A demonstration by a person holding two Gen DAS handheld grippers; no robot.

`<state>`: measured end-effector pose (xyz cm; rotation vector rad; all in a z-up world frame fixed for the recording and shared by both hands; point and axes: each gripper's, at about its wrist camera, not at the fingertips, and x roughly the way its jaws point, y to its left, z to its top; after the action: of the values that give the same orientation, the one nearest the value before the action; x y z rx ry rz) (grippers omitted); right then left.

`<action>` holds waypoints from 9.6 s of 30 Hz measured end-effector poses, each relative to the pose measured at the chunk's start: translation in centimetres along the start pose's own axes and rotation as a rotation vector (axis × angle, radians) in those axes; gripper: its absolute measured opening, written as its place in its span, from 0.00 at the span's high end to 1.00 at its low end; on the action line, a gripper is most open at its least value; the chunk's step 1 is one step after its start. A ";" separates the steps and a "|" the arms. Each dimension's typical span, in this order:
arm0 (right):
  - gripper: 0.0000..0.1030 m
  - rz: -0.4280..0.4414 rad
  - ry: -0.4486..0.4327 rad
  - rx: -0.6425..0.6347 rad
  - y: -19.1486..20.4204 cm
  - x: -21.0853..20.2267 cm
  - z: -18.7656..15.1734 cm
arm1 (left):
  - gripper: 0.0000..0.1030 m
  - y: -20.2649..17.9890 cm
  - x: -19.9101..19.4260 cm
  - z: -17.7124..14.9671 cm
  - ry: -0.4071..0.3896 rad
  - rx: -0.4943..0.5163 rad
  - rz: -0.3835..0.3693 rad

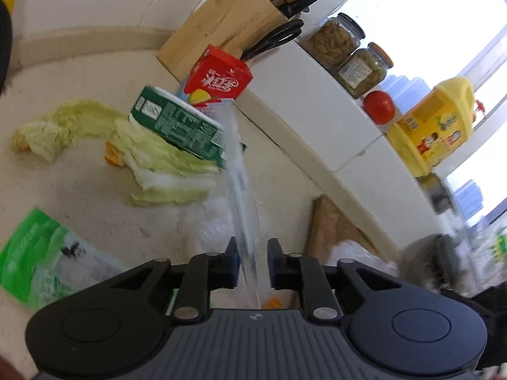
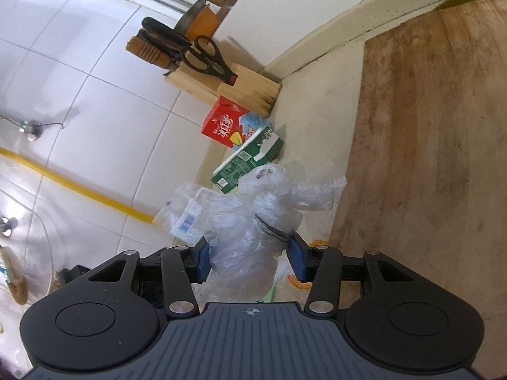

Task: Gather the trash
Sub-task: 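Lift the clear packaging with the left gripper while the right lifts the bag, then carry the plastic bag and clear packaging toward the black trash bin, then lower both tools over the bin and open both grippers to drop the trash, then raise both tools out of the bin back over the counter, then close the left gripper on the orange peel while the right grips a clear plastic bag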

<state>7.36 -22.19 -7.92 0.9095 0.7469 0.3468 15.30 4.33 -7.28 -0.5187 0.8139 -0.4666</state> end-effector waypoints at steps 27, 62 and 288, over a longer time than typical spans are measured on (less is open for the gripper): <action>0.45 -0.019 -0.072 0.007 -0.9 -2.2 0.4 | 0.97 -5.6 -3.0 -1.7 -0.084 0.377 0.033; 0.45 0.048 0.150 -0.205 11.1 3.1 -7.6 | 0.97 1.3 -20.7 -5.9 -0.322 0.362 0.218; 0.45 -0.370 0.173 -0.556 7.1 14.2 -0.9 | 0.68 9.1 -8.1 -1.7 -0.069 0.323 0.548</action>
<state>16.90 -9.48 -8.63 0.2105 0.8993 0.2842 10.86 15.63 -9.12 -0.0025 0.7587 -0.0663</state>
